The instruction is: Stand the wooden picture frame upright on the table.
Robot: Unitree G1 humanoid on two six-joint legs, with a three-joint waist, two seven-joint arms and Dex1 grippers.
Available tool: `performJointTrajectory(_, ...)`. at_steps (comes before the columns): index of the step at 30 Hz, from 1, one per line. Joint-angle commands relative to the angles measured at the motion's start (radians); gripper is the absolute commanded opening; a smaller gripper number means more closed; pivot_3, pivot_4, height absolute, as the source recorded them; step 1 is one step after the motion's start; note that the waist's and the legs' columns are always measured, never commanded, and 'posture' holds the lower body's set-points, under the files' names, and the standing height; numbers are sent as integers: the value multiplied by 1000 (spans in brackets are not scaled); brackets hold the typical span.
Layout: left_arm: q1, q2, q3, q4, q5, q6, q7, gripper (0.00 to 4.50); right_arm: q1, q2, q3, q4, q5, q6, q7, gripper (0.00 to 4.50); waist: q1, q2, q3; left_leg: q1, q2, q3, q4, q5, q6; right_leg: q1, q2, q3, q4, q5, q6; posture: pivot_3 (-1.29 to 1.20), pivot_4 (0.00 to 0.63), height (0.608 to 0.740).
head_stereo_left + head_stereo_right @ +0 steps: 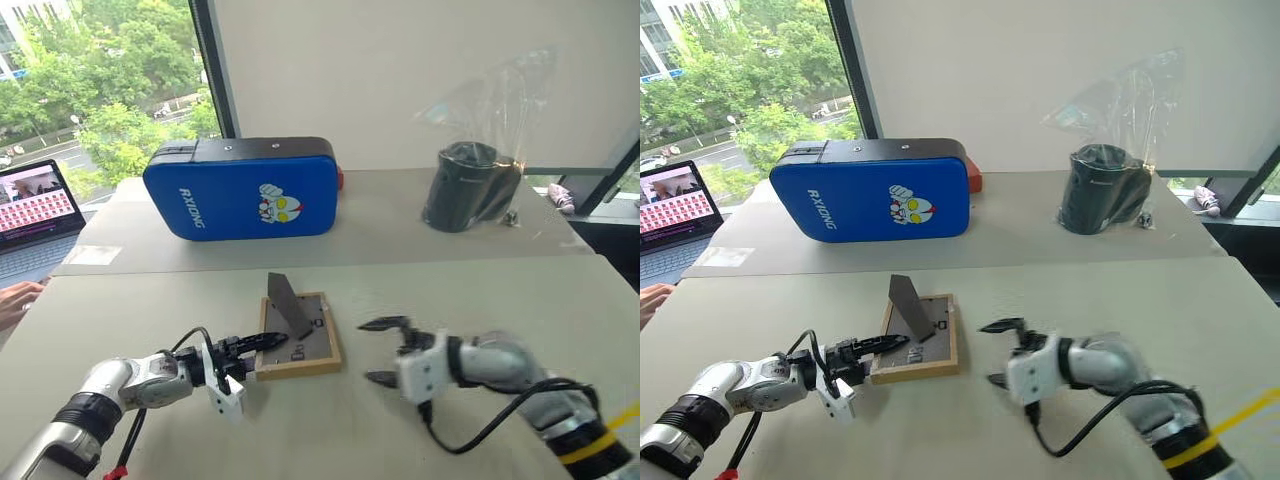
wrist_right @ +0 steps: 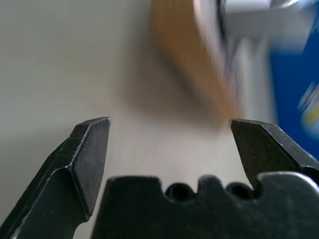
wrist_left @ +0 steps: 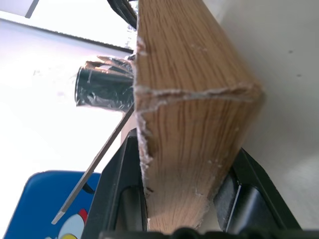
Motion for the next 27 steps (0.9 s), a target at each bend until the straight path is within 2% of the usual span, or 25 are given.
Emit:
performJointTrajectory(1,7,10,-18,15,-34,-49,-54,1158,-93,76,4,27,-83,-46,-102,4445,1,-3,0,0,0,0,0,0,0,0,0,0,-1,1,0,0,150,740)
performJointTrajectory(4,4,6,-11,5,-66,-62,-81,1158,-129,100,26,67,-111,-62,-113,4445,6,-3,0,0,0,0,0,0,0,0,0,0,-1,1,-2,0,150,740)
performJointTrajectory(6,4,3,-6,-1,-92,-71,-96,1158,-131,94,39,89,-120,-80,-109,4445,15,-3,0,0,0,0,-1,0,0,0,0,0,-1,5,-8,0,150,740)
performJointTrajectory(7,5,1,-2,-4,-101,-73,-104,1158,-130,92,41,95,-116,-90,-109,4207,16,-3,0,0,0,0,-1,0,0,0,0,0,-2,6,-9,0,150,740)
performJointTrajectory(10,6,-6,10,-9,-132,-73,-128,1158,-127,90,43,88,-98,-97,-104,3025,18,-3,0,-1,0,0,-1,0,1,0,0,0,-3,5,-9,0,150,740)
performJointTrajectory(14,8,-19,20,-22,-175,-67,-164,1158,-142,94,48,91,-108,-107,-114,1725,16,-3,0,-1,0,0,-1,0,1,0,0,0,-3,6,-9,0,150,740)
performJointTrajectory(16,10,-26,30,-35,-199,-61,-180,1158,-143,98,50,89,-113,-104,-119,1253,17,-4,1,-1,0,0,-1,0,1,0,0,0,-2,5,-9,0,150,740)
performJointTrajectory(17,10,-29,35,-39,-217,-58,-188,2167,-141,98,51,89,-115,-104,-121,1232,17,-4,0,-1,0,0,-1,0,1,0,0,0,-3,6,-9,0,150,740)
performJointTrajectory(20,15,-34,42,-46,-281,-40,-235,3005,-128,102,49,81,-123,-93,-130,1229,16,-4,1,-1,0,0,-1,0,1,0,0,0,-2,6,-9,0,150,740)
performJointTrajectory(21,26,-33,64,-64,-297,-15,-241,3476,-119,108,45,70,-111,-72,-128,1229,15,-4,1,-1,0,0,-1,0,1,0,0,0,-2,6,-9,0,150,740)
performJointTrajectory(24,90,-11,137,-147,-378,58,-261,4454,-93,117,11,30,-44,23,-109,1229,12,-4,1,-1,0,0,-1,0,1,0,0,0,-2,6,-9,0,150,740)
performJointTrajectory(27,241,41,260,-314,-554,201,-297,4454,-97,91,-82,-16,119,218,-35,1229,11,-5,1,-2,0,0,-1,0,1,-1,0,0,-2,6,-9,0,150,740)
